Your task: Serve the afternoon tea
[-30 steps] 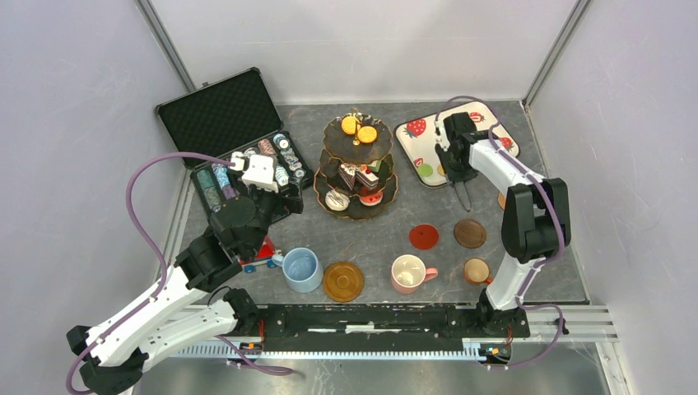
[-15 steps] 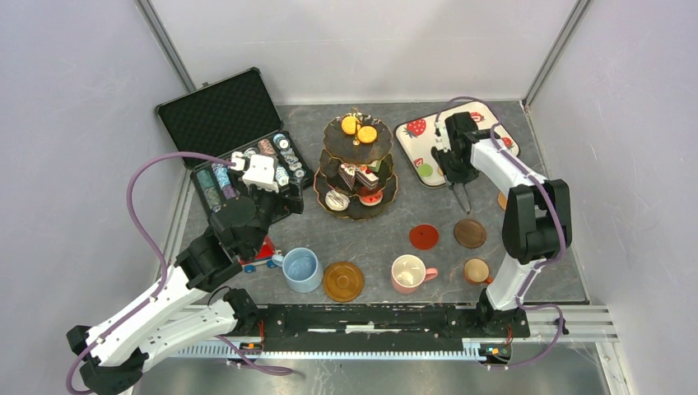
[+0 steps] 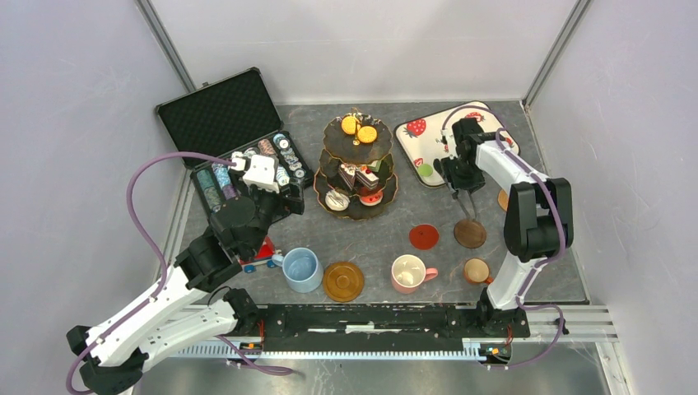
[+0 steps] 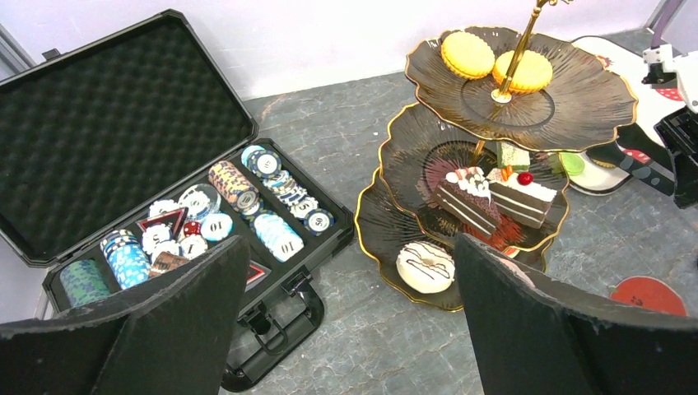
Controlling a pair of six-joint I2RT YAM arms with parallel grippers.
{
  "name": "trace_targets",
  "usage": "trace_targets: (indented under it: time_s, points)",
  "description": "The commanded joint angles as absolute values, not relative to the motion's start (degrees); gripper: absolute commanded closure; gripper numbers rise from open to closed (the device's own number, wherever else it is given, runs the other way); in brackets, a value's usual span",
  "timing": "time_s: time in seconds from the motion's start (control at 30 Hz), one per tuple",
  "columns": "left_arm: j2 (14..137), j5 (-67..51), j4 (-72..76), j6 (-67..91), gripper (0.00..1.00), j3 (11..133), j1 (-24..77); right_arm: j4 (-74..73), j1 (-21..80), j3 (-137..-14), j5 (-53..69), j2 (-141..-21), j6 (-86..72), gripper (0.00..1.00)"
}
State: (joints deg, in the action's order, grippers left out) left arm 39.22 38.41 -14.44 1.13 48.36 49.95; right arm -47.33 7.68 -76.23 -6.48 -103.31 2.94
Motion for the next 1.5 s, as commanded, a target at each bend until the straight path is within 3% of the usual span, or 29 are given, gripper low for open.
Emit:
trace_targets:
  time_s: [0.0, 0.47, 0.83, 1.2, 1.47]
  points:
    - [38.44, 38.17, -13.59, 3.16, 0.0, 49.39, 49.75, -47.59, 7.04, -76.81, -6.25, -103.18, 3.9, 0.47]
    - [38.1, 38.85, -13.62, 2.9, 0.0, 49.39, 49.74, -50.62, 7.01, -81.4, -8.77, -108.05, 4.39, 0.49]
    - [38.46, 39.02, -13.62, 2.72, 0.0, 49.4, 49.7, -49.58, 7.21, -83.24, -9.06, -107.87, 3.79, 0.72]
    - [38.63, 39.34, -13.55, 2.64, 0.0, 49.31, 49.72, -36.43, 6.37, -75.5, -0.87, -96.3, 0.88, 0.82]
    - [38.76, 39.9, -13.18, 2.46, 0.0, 49.18, 49.75, -31.2, 6.55, -69.31, 8.85, -78.89, 1.57, 0.84]
